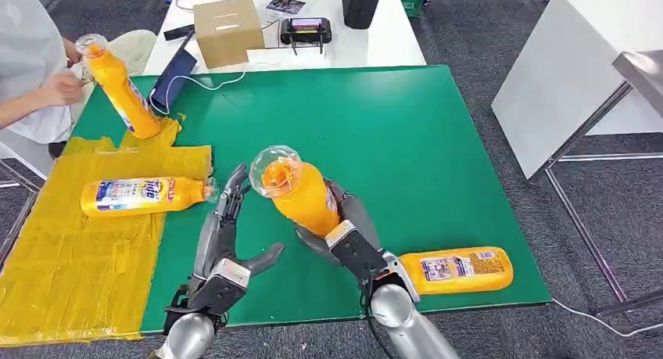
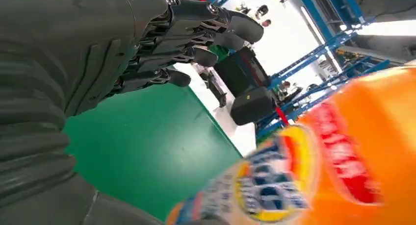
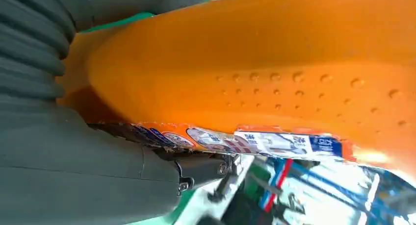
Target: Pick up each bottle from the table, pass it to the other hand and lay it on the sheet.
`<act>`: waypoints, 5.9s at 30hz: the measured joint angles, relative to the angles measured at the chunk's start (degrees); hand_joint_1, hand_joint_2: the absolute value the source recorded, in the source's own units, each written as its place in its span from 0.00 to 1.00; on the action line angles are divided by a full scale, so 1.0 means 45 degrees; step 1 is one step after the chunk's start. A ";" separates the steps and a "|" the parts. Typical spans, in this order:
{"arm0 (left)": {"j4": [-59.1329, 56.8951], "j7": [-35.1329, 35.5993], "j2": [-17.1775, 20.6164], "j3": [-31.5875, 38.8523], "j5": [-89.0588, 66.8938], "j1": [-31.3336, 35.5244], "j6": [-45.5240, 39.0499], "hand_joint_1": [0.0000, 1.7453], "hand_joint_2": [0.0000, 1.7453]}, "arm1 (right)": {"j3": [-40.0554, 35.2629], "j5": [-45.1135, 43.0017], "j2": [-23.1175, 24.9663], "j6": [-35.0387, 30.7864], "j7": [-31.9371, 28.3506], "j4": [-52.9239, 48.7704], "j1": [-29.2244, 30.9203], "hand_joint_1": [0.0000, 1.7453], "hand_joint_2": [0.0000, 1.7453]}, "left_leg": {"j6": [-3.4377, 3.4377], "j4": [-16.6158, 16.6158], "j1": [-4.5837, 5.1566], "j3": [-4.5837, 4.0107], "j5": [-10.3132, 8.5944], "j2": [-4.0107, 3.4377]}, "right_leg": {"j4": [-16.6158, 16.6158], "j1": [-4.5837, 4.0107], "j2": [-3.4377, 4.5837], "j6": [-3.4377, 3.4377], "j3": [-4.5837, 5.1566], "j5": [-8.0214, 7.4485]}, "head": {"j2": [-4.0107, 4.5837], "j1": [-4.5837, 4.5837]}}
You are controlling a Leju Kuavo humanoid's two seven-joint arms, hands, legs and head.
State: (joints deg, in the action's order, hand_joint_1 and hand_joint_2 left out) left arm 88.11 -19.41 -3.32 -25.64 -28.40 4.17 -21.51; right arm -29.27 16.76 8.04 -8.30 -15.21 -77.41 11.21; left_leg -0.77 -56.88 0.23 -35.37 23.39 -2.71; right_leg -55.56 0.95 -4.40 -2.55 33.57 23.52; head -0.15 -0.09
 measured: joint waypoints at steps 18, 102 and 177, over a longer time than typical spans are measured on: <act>0.0000 -0.0306 0.0184 -0.0762 0.1507 0.0257 0.0821 0.00 1.00 | -0.1607 -0.0228 0.0335 0.0126 0.0102 0.2200 0.1033 1.00 1.00 | 0.0000 -0.0001 0.0002 0.0000 -0.0001 0.0000 | 0.0000 0.0001 0.0000 0.0000 0.0006 -0.0001 | 0.0000 0.0000; -1.0115 1.1777 0.4789 -0.6456 -1.3550 0.6877 0.0520 1.00 1.00 | 0.0035 0.2521 -0.1807 0.0539 -0.0573 -0.3347 -0.2841 0.00 1.00 | 0.0030 -0.0001 -0.0018 -0.0022 -0.0048 0.0004 | -0.0009 -0.0021 -0.0005 0.0037 0.0031 -0.0033 | 0.0000 -0.0005; 0.2273 -0.2754 0.0413 0.4969 0.2376 -0.2069 0.0486 0.00 1.00 | 0.4411 0.9141 -0.6149 -0.0802 0.2322 -0.0180 -0.3777 0.00 1.00 | 0.0035 0.0000 0.0008 0.0022 0.0039 -0.0013 | 0.0003 0.0008 0.0025 0.0002 0.0001 0.0008 | 0.0000 0.0005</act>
State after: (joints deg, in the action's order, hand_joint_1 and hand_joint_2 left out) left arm 98.33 -31.80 -1.46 -3.28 -17.70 -5.14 -19.32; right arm -9.42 57.90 -19.63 -11.91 -4.77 -78.22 -5.79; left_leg -0.61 -56.88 0.27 -35.27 23.56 -2.77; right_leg -55.55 0.98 -4.29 -2.55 33.57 23.56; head -0.15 -0.07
